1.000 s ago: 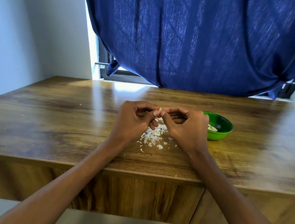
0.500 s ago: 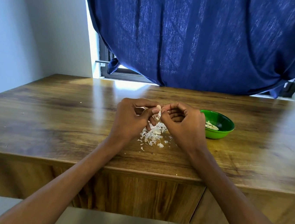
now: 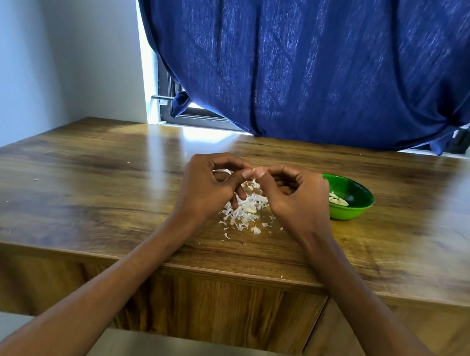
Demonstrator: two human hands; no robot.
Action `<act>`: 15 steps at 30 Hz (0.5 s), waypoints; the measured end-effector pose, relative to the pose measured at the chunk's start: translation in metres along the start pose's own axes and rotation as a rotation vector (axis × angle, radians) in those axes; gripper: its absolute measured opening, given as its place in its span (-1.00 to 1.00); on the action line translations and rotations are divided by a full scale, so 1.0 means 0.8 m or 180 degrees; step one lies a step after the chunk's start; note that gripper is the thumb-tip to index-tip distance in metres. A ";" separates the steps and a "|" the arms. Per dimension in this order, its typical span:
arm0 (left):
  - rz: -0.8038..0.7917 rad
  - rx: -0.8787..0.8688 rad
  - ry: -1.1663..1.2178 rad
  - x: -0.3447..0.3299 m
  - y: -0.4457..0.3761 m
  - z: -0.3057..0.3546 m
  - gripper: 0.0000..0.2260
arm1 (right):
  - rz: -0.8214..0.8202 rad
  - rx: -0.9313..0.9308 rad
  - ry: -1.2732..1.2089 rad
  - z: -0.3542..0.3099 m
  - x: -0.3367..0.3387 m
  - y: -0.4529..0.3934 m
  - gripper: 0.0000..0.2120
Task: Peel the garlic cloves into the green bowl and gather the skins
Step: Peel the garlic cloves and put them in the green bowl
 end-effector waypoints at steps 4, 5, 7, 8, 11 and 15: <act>0.0014 0.0113 -0.0019 -0.001 -0.002 -0.003 -0.92 | 0.0063 0.0021 0.0089 0.002 0.002 -0.001 -0.95; -0.0010 0.0099 -0.0030 -0.001 -0.001 -0.003 -0.93 | 0.0057 0.0004 0.0084 0.002 0.003 -0.002 -0.94; -0.0081 0.0038 -0.0044 -0.002 0.001 -0.001 -0.94 | 0.0077 -0.0051 0.0056 0.003 0.003 -0.002 -0.95; -0.0113 -0.0001 -0.0056 -0.003 0.002 -0.001 -0.93 | 0.0099 -0.0073 0.0047 0.004 0.004 -0.002 -0.96; -0.0082 -0.0115 -0.0151 -0.001 0.003 0.000 -0.92 | 0.0089 -0.0076 0.0046 0.005 0.004 -0.002 -0.97; 0.0111 -0.0171 -0.0184 0.001 0.005 0.002 -0.93 | 0.0042 0.0066 0.0075 0.004 0.002 -0.001 -0.97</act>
Point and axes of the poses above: each hand's wrist, its own y-axis away from the middle knuckle, its own x-axis out of the back of the hand, z = x × y, the point moved 2 cm from there along -y, towards the middle knuckle, and after that the axes turned 6 degrees about z, right-handed, at the moved point
